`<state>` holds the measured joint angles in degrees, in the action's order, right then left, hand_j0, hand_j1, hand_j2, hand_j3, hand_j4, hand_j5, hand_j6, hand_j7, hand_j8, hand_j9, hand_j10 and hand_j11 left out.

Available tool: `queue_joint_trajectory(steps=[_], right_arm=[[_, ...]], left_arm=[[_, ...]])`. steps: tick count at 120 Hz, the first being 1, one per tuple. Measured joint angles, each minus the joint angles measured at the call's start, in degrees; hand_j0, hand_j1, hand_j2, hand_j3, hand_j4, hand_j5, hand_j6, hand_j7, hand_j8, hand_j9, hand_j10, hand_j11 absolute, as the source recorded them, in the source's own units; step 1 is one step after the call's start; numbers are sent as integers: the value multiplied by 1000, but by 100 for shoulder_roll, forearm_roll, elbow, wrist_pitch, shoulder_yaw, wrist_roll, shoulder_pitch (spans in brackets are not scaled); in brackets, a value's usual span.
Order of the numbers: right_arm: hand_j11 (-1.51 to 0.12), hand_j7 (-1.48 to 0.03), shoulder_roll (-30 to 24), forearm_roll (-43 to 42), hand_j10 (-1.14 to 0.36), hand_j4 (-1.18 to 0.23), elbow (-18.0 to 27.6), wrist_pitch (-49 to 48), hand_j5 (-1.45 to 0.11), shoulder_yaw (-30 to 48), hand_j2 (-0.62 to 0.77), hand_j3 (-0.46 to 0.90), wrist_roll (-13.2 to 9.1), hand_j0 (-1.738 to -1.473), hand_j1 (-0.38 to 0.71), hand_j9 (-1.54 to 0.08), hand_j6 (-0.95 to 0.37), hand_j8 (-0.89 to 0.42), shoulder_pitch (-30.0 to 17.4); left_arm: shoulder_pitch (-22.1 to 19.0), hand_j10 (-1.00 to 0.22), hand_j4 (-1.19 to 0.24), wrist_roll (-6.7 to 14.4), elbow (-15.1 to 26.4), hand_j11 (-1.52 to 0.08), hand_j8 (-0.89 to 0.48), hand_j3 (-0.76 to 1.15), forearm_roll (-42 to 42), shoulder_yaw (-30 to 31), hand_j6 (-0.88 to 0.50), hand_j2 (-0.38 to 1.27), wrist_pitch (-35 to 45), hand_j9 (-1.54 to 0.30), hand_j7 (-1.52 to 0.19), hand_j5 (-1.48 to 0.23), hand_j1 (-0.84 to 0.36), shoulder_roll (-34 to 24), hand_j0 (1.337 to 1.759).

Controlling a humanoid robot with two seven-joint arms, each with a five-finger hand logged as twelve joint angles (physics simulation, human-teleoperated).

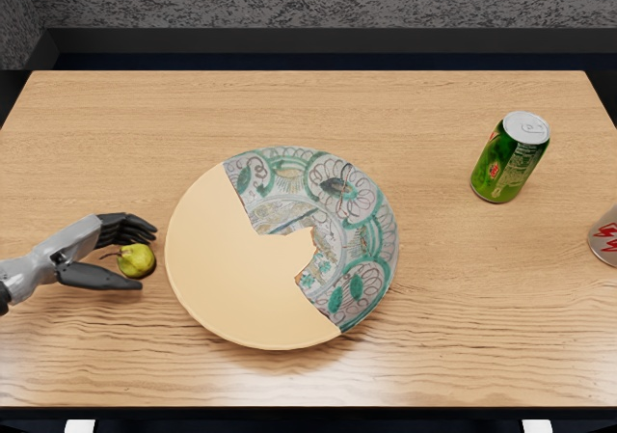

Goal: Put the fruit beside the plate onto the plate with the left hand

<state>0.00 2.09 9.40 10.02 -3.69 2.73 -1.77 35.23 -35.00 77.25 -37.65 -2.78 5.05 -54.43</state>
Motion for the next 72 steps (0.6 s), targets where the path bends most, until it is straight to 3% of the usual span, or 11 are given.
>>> queue_joint_trajectory(steps=[35,48,72], right_arm=[[-31,-31,0,0,-24,-24,1,0,-31,0,-5,0,0,-1658,-320,-31,-25,-24,0],[-31,-31,0,1,-24,-24,0,0,-31,0,-5,0,0,-1658,-320,-31,-25,-25,0],[-31,-31,0,2,-24,-25,0,0,-31,0,-5,0,0,-1658,-320,-31,-25,-25,0]], left_arm=[[-35,-534,-537,-5,17,-704,-510,0,-197,16,-537,128,394,-703,-702,-700,-284,14,1658],[-44,-535,-543,-13,11,-748,-485,0,-238,30,-541,94,481,-742,-737,-733,-279,20,1656],[-44,-561,-576,-14,-6,-815,-423,0,-346,46,-531,214,551,-805,-795,-785,-313,20,1655]])
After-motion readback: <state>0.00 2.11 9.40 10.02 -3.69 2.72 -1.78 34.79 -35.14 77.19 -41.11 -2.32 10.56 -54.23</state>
